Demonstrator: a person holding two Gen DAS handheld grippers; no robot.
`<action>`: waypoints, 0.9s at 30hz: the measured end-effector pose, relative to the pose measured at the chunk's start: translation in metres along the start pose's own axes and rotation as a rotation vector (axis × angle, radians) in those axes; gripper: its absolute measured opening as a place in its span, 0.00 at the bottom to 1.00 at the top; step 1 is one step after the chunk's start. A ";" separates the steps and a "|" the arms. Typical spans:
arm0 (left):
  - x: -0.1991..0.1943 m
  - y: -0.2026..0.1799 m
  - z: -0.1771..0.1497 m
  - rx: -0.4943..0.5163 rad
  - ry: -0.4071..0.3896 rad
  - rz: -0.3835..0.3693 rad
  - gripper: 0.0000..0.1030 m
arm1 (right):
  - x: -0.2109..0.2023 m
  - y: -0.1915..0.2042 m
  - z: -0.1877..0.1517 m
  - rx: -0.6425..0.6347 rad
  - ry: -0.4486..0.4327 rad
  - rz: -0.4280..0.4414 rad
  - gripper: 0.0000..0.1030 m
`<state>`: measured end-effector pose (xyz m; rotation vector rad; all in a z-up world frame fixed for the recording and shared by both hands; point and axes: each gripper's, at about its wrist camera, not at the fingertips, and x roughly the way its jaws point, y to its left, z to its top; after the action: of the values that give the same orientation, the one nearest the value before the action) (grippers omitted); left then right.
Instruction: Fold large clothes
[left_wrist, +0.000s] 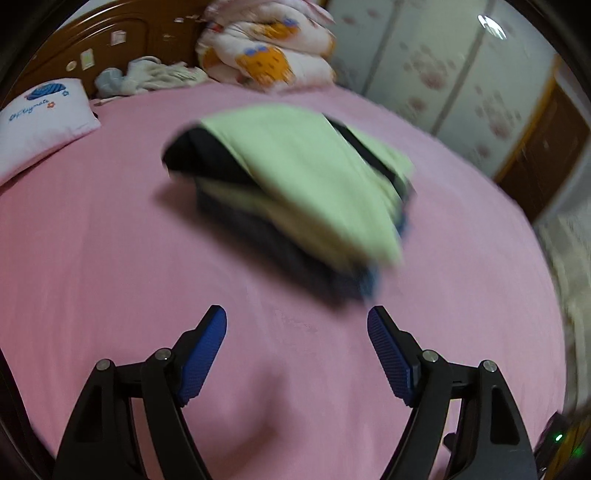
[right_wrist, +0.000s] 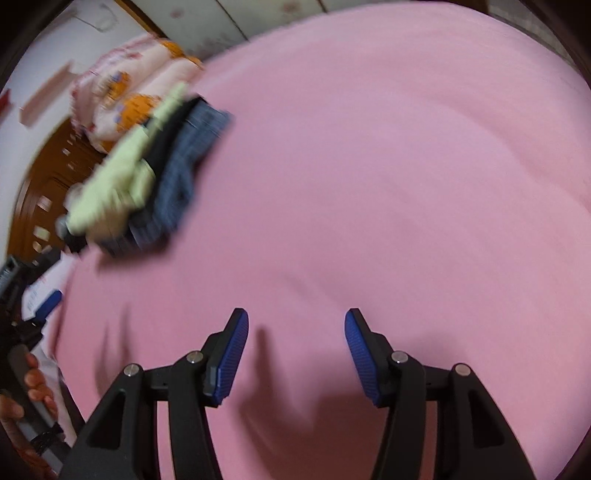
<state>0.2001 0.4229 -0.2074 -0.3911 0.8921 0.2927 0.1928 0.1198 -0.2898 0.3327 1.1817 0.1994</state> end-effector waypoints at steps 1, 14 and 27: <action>-0.008 -0.012 -0.016 0.028 0.023 0.009 0.75 | -0.016 -0.015 -0.017 -0.004 0.014 -0.030 0.54; -0.200 -0.167 -0.170 0.258 0.278 -0.135 0.82 | -0.272 -0.137 -0.148 -0.004 0.035 -0.156 0.75; -0.341 -0.215 -0.178 0.416 0.177 -0.127 0.93 | -0.398 -0.121 -0.154 0.112 -0.014 -0.111 0.76</action>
<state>-0.0393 0.1226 0.0088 -0.0871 1.0690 -0.0485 -0.0997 -0.0994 -0.0383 0.3650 1.1964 0.0341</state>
